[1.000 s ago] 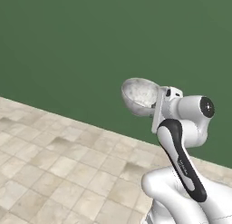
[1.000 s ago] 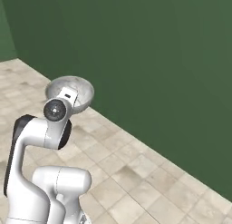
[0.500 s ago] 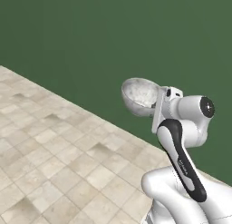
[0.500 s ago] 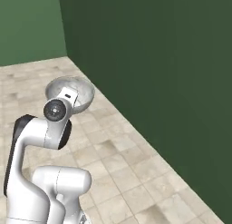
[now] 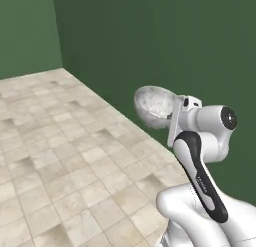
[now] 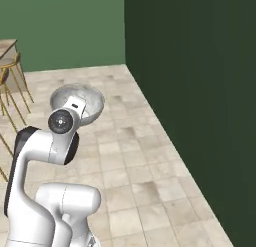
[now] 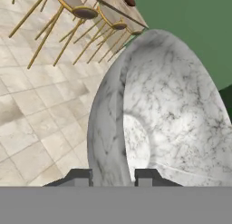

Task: Move the bowls from the cabinet to the plates on the dining table.

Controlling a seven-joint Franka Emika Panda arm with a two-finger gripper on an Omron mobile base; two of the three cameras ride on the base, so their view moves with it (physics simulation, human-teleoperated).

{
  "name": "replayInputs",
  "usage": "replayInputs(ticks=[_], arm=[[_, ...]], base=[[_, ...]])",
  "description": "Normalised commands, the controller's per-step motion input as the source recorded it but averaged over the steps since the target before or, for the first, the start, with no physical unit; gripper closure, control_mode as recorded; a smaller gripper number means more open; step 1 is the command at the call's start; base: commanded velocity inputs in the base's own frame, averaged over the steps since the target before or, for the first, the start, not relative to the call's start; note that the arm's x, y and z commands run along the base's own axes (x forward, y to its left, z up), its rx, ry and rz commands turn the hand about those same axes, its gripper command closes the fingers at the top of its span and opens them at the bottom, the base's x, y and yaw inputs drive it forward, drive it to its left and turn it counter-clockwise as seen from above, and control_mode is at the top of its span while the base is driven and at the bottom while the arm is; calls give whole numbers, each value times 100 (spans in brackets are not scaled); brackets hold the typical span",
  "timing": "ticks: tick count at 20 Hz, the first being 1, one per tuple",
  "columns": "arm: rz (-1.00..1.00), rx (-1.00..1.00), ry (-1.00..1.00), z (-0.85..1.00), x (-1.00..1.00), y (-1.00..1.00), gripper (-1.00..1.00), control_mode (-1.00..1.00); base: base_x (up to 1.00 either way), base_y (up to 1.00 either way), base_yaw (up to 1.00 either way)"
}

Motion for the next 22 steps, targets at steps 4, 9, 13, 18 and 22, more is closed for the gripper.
replayInputs(ticks=[4,9,13,18,22], arm=[[0,0,0,0,0,0,100,100],[0,0,0,0,0,0,100,100],[0,0,0,0,0,0,100,100],[0,0,0,0,0,0,100,100],[0,0,0,0,0,0,100,100]], base=[[100,0,43],[100,-15,39],[100,-16,41],[99,-28,47],[80,-41,44]])
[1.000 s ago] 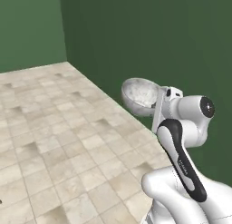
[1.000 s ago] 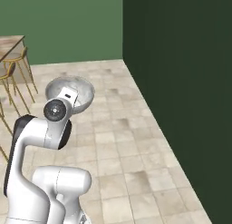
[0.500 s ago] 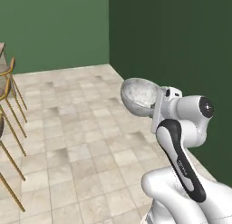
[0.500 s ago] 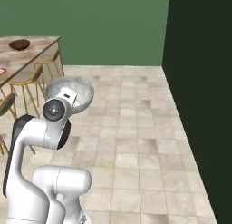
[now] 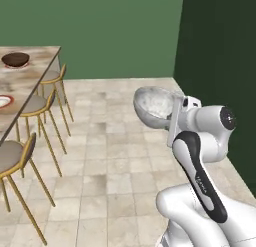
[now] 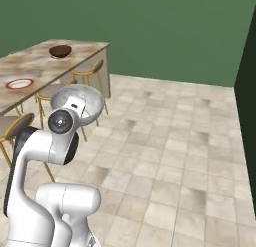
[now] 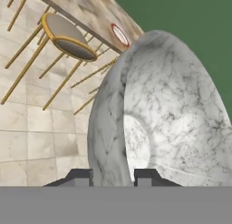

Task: Move the bowls from the cabinet to the plates on the dining table.

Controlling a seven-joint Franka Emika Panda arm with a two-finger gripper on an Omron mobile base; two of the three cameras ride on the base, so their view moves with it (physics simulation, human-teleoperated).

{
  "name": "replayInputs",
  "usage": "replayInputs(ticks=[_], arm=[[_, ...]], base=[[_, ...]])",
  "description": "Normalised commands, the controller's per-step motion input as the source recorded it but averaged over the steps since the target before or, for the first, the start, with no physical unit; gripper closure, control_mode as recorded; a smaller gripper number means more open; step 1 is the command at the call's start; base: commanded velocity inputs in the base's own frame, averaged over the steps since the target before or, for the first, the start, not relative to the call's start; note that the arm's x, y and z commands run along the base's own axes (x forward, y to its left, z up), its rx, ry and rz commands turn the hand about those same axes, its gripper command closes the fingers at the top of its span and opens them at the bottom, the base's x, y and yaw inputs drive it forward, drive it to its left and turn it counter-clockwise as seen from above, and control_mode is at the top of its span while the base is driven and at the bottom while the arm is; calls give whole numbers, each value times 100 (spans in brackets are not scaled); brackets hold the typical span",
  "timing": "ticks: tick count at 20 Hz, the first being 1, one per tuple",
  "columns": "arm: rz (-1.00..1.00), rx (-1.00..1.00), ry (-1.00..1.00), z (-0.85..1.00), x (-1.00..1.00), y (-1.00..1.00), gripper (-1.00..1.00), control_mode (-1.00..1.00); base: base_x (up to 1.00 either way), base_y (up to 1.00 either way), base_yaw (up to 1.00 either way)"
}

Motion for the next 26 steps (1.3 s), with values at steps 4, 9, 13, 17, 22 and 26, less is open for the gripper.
replayInputs(ticks=[4,9,13,17,22,26], arm=[[0,0,0,0,0,0,100,100],[0,0,0,0,0,0,100,100],[0,0,0,0,0,0,100,100],[0,0,0,0,0,0,100,100],[0,0,0,0,0,0,100,100],[0,0,0,0,0,0,100,100]], base=[[58,-51,40],[40,-48,40],[40,-49,43],[51,-58,45],[45,-73,41],[30,-91,29]])
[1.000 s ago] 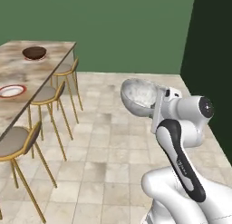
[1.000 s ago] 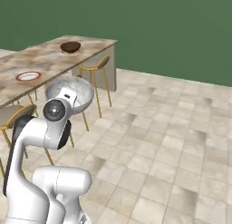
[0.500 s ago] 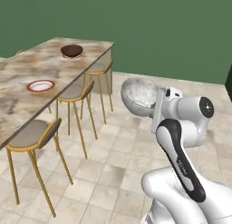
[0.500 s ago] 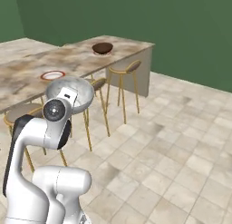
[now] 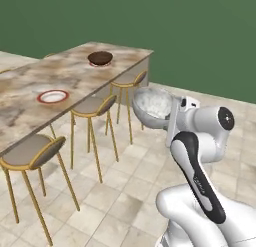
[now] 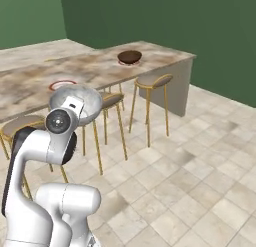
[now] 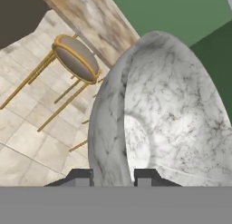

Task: Move the bowls from the cabinet to the plates on the dining table.

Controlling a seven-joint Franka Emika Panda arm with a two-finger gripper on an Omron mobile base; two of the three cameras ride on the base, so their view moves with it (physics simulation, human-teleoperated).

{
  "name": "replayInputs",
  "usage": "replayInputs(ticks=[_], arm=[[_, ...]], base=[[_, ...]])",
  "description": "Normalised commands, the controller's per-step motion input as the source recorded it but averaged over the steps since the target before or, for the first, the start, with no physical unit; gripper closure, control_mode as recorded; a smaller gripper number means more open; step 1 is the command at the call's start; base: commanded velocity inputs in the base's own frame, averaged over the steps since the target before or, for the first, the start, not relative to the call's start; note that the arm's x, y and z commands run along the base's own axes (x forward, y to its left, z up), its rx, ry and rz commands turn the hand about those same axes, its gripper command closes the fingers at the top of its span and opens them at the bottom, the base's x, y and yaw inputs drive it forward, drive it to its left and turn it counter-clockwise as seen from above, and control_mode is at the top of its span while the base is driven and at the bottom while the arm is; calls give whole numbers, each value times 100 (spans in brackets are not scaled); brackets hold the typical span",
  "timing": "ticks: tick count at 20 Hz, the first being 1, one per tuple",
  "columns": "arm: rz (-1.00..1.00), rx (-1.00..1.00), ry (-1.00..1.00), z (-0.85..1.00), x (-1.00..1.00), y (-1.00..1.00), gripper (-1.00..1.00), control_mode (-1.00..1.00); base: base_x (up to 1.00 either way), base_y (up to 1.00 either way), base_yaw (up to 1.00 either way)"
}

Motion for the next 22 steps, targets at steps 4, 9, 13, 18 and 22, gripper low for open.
replayInputs(ticks=[4,9,13,18,22], arm=[[0,0,0,0,0,0,100,100],[0,0,0,0,0,0,100,100],[0,0,0,0,0,0,100,100],[0,0,0,0,0,0,100,100],[0,0,0,0,0,0,100,100]], base=[[33,-96,31],[50,-79,37],[76,-52,44],[68,-25,48],[42,0,34]])
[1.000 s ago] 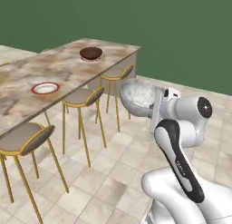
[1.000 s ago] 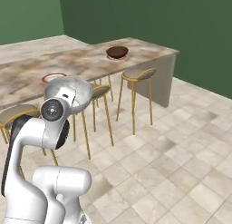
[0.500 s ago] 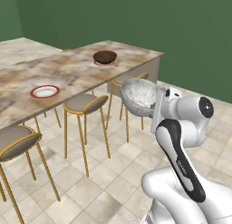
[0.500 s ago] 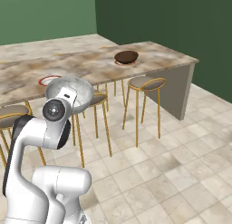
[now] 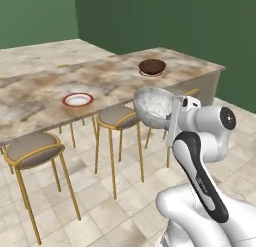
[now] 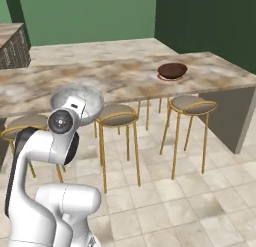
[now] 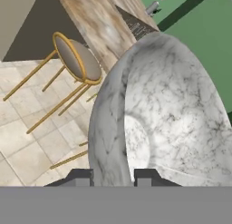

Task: Move the bowls from the cabinet to the plates on the dining table.

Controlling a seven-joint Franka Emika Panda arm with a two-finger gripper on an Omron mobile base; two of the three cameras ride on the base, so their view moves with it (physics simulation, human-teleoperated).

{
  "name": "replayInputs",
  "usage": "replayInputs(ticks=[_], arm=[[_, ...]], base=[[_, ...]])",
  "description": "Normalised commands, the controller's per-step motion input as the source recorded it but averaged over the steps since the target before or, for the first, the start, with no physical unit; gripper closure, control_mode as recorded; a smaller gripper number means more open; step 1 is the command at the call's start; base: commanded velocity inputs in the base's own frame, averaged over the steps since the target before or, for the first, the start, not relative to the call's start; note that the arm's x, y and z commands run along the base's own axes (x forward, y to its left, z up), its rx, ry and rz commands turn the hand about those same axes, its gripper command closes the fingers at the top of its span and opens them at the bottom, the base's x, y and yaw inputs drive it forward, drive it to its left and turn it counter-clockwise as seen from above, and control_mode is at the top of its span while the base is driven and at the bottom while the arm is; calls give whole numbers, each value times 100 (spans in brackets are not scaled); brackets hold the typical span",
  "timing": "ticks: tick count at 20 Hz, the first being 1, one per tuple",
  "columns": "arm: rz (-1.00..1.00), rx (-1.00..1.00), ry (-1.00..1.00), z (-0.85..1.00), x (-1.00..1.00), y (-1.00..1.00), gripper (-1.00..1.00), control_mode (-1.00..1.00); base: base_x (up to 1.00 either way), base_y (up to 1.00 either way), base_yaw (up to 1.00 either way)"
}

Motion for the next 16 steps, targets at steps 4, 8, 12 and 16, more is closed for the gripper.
replayInputs(ticks=[4,8,12,16], arm=[[0,0,0,0,0,0,100,100],[0,0,0,0,0,0,100,100],[0,0,0,0,0,0,100,100],[0,0,0,0,0,0,100,100]], base=[[51,0,27],[45,-6,14],[28,-42,19],[21,-45,28]])
